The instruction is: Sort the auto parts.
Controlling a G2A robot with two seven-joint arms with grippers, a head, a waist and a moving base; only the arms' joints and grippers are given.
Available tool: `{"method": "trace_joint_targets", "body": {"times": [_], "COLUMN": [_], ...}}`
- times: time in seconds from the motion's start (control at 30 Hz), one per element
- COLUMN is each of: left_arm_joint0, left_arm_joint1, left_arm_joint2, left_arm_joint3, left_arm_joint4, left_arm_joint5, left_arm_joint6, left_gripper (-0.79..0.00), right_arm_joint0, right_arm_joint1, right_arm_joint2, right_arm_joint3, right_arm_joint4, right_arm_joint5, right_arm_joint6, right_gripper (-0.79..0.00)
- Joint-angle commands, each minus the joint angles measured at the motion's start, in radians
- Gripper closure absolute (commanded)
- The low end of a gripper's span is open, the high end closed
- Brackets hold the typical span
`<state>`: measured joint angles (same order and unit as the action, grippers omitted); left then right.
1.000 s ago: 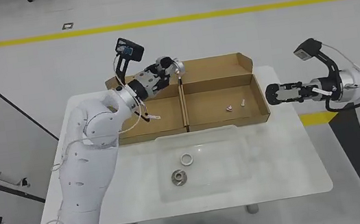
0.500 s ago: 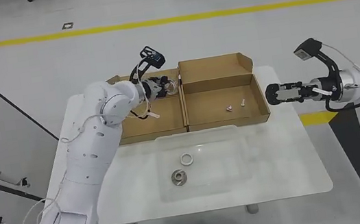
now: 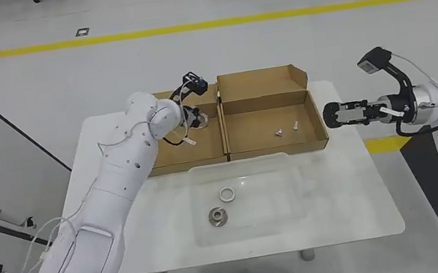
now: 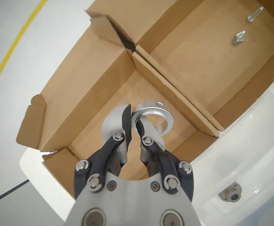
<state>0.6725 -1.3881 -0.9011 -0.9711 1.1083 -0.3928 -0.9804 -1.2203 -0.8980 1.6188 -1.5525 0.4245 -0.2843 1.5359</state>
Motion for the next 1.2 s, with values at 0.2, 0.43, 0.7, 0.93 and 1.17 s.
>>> {"method": "trace_joint_targets", "body": {"times": [0.2, 0.43, 0.7, 0.93, 1.17], "left_arm_joint0": [-0.087, -0.129, -0.165, -0.183, -0.203], "left_arm_joint1": [-0.052, -0.107, -0.159, -0.192, -0.213], "left_arm_joint2": [0.099, 0.174, 0.222, 0.246, 0.250], "left_arm_joint3": [0.216, 0.345, 0.467, 0.543, 0.596], "left_arm_joint4": [0.002, -0.016, -0.036, -0.046, -0.060], "left_arm_joint5": [-0.008, -0.013, -0.012, -0.027, -0.039], "left_arm_joint6": [0.040, 0.070, 0.079, 0.094, 0.121], "left_gripper": [0.000, 0.000, 0.000, -0.108, -0.730], "right_arm_joint0": [0.000, 0.000, 0.000, 0.000, 0.000], "right_arm_joint1": [0.000, 0.000, 0.000, 0.000, 0.000], "right_arm_joint2": [0.000, 0.000, 0.000, 0.000, 0.000], "right_arm_joint3": [0.000, 0.000, 0.000, 0.000, 0.000], "right_arm_joint4": [0.000, 0.000, 0.000, 0.000, 0.000], "right_arm_joint5": [0.000, 0.000, 0.000, 0.000, 0.000], "right_arm_joint6": [0.000, 0.000, 0.000, 0.000, 0.000], "right_gripper": [-0.785, -0.785, -0.785, -0.785, -0.785]}}
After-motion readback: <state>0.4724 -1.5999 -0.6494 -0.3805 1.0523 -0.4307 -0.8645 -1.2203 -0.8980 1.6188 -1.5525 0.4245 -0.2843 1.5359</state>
